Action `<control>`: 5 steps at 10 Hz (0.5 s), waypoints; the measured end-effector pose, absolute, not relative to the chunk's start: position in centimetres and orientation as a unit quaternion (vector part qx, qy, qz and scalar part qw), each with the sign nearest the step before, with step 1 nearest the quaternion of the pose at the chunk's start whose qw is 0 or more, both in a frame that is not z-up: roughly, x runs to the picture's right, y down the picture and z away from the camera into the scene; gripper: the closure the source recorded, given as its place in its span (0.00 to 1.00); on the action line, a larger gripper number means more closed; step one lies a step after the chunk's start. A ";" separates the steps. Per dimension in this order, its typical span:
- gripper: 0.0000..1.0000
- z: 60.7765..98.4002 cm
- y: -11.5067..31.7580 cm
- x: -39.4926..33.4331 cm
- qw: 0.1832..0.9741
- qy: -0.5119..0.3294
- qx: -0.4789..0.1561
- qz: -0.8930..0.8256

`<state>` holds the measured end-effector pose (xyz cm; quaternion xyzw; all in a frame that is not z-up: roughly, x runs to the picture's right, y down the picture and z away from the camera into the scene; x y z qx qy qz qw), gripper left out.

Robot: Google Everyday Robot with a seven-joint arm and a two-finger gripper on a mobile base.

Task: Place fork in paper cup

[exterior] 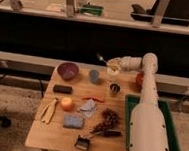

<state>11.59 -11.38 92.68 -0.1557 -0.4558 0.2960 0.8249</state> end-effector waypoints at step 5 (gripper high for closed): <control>0.66 92.4 -10.9 12.0 0.840 -0.428 -0.155 0.295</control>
